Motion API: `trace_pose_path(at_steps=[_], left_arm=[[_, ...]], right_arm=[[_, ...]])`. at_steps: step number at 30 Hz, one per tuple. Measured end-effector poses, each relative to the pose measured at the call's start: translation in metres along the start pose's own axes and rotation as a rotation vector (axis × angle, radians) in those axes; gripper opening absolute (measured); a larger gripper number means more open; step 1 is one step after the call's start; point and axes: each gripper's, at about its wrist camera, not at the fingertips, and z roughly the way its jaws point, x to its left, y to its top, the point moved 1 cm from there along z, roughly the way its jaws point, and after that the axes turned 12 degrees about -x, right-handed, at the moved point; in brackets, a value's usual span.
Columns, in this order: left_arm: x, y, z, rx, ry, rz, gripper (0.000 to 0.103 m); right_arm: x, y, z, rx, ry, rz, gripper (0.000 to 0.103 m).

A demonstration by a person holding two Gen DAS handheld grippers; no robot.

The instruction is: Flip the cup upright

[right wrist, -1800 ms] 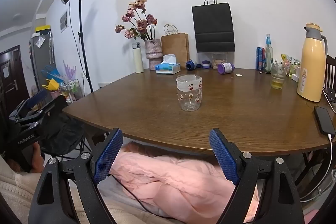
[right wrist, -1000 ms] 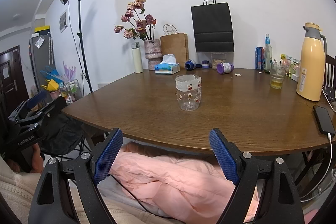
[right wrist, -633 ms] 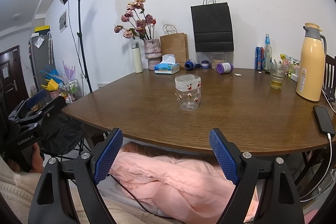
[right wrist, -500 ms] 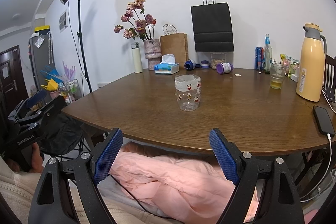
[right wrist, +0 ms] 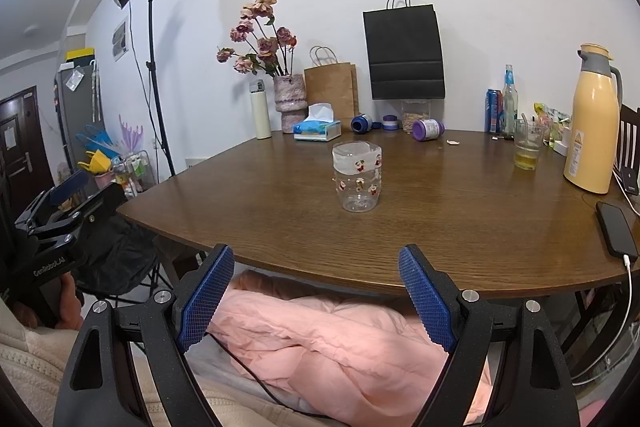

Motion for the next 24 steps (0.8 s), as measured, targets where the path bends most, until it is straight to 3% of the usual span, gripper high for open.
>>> trace_pose_path(at_steps=[24], left_arm=[[-0.0026,-0.0046,0.0031,0.011,-0.003,0.007,0.103]], right_arm=[[0.0021,-0.0030,0.0012,0.005,0.002,0.006,0.089]])
